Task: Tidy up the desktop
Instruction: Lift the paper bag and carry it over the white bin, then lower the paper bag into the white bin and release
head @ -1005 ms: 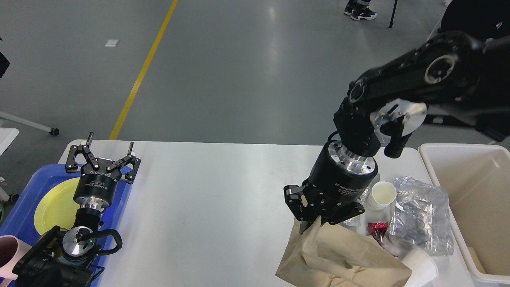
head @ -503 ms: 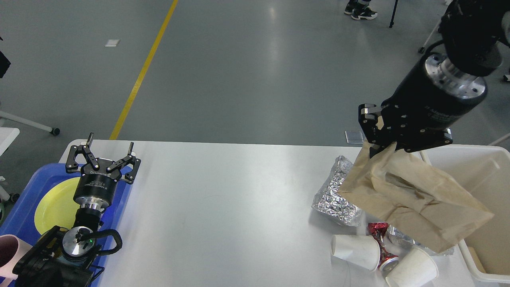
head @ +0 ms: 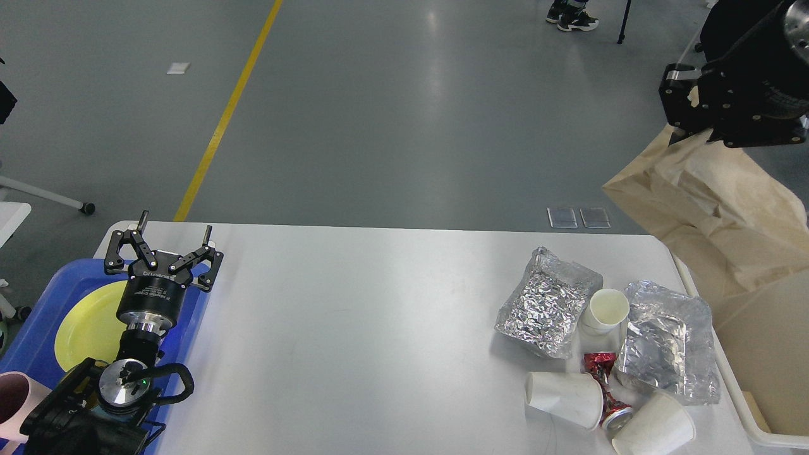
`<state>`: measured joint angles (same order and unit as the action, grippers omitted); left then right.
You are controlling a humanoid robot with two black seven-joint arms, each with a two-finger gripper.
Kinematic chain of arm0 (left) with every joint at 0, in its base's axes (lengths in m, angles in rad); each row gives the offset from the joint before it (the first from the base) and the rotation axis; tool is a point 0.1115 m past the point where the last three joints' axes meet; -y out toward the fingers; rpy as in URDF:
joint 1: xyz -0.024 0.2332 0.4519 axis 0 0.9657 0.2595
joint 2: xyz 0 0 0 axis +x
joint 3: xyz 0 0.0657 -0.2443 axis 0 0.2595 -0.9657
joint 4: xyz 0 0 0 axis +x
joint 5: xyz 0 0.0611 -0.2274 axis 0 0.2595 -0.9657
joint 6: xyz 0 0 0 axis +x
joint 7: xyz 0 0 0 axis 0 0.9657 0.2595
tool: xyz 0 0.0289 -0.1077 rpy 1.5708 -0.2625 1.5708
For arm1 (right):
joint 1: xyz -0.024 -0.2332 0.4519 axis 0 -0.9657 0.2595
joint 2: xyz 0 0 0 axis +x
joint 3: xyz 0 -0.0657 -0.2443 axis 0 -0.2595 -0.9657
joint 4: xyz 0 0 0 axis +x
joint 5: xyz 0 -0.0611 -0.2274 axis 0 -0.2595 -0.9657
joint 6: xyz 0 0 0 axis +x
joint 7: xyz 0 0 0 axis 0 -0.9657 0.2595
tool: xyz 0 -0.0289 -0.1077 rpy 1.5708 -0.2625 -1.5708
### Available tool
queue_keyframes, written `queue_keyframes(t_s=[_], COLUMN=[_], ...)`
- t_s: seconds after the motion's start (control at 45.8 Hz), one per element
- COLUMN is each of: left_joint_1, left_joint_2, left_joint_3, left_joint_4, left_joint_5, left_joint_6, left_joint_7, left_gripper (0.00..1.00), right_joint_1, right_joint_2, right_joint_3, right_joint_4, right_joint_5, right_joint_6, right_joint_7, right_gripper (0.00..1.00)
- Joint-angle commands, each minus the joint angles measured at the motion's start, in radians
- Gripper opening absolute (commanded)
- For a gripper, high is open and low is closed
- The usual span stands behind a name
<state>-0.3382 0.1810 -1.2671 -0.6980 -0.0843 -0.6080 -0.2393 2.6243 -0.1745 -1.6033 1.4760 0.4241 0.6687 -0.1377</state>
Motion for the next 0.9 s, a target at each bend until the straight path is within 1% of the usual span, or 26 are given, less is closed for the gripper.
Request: queue_keyframes(t_s=[0.0,0.066,0.131,0.262,0.415,0.524,0.634,0.743,0.874], left_joint_1=[-0.001,-0.001,-0.001,-0.001,-0.001,-0.001,0.001,-0.001,-0.001], left_joint_2=[0.000,0.000,0.000,0.000,0.000,0.000,0.000,0.000,0.000], left_joint_3=[0.000,0.000,0.000,0.002,0.002,0.002,0.002,0.002,0.002], left_joint_4=[0.000,0.000,0.000,0.000,0.000,0.000,0.000,0.000,0.000], left_joint_5=[0.000,0.000,0.000,0.000,0.000,0.000,0.000,0.000,0.000], left_joint_6=[0.001,0.001,-0.001,0.001,0.001,0.001,0.001,0.001,0.001], left_joint_7=[0.000,0.000,0.000,0.000,0.000,0.000,0.000,0.000,0.000], left_gripper=[0.96,0.96,0.96,0.96,0.96,0.96,0.96,0.96,0.96], right_joint_1=[-0.052,-0.096,-0.164,-0.332,-0.558,-0.696,-0.841,-0.992,-1.145], right_joint_2=[-0.039,-0.066,-0.102,-0.134,-0.192,-0.240,-0.283,-0.289,-0.289], right_joint_3=[-0.014,-0.014,-0.012,0.003,0.049,0.140,0.245,0.374,0.436], right_joint_4=[-0.008,-0.020,-0.065,-0.198,-0.397,-0.534,-0.701,-0.862,-1.020], right_joint_5=[-0.005,-0.018,-0.027,-0.054,-0.061,-0.100,-0.169,-0.220,-0.289], right_joint_6=[-0.145,-0.182,-0.212,-0.264,-0.311,-0.316,-0.316,-0.316,-0.328], right_joint_7=[0.000,0.001,0.001,0.003,0.006,0.006,0.006,0.007,0.020], right_gripper=[0.00,0.00,0.00,0.00,0.00,0.00,0.00,0.00,0.00])
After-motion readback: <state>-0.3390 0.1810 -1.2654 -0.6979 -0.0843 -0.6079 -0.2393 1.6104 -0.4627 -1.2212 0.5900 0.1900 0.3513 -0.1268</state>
